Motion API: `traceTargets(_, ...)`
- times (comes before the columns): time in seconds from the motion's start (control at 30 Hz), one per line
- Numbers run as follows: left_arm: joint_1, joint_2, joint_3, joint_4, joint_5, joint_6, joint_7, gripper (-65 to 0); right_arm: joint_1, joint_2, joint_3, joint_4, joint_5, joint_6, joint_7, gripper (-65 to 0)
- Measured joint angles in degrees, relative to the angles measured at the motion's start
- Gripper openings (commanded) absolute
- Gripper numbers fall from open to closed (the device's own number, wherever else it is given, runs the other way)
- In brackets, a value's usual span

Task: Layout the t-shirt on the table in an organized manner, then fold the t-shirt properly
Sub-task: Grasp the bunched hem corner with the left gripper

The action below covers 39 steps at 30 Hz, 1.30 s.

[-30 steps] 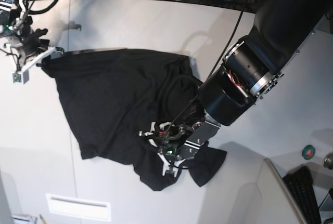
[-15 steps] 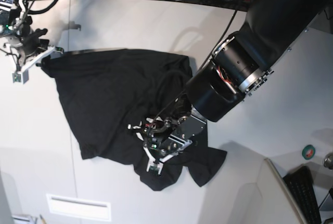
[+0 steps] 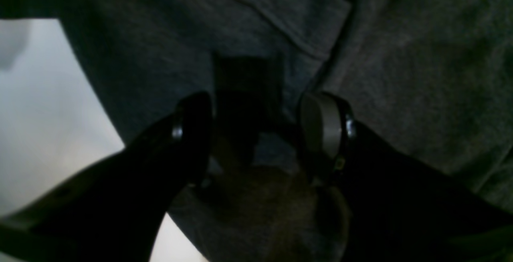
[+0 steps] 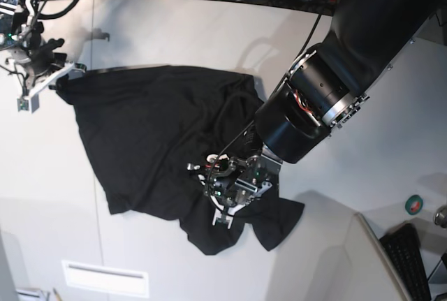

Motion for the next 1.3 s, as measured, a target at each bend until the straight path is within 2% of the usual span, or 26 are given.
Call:
traceTargets(0.67,-0.2,0.3,-0.3,2.3,0.2,0.0,0.0,-32.6,0.0,0.0,0.0,0.0,0.0,0.0,0.0,-65.0)
traceTargets(0.8,-0.2,0.3,-0.3,2.3,0.2,0.0,0.0,-41.3,0.2,0.0,0.0,0.0,0.0,0.0,0.0,-65.0)
traceTargets(0.87,-0.2,0.2,-0.3,2.3,0.2,0.0,0.0,-43.4,0.2,0.0,0.0,0.0,0.0,0.0,0.0,-65.0)
traceTargets(1.13,-0.2,0.2,-0.3,2.3,0.2,0.0,0.0,-43.4,0.1,0.0,0.0,0.0,0.0,0.0,0.0,-65.0)
traceTargets(1.3,-0.2,0.0,-0.3,-3.7,0.0,-0.2,-5.3,-44.6,0.1,0.1,0.0,0.0,0.0,0.0,0.0,-65.0)
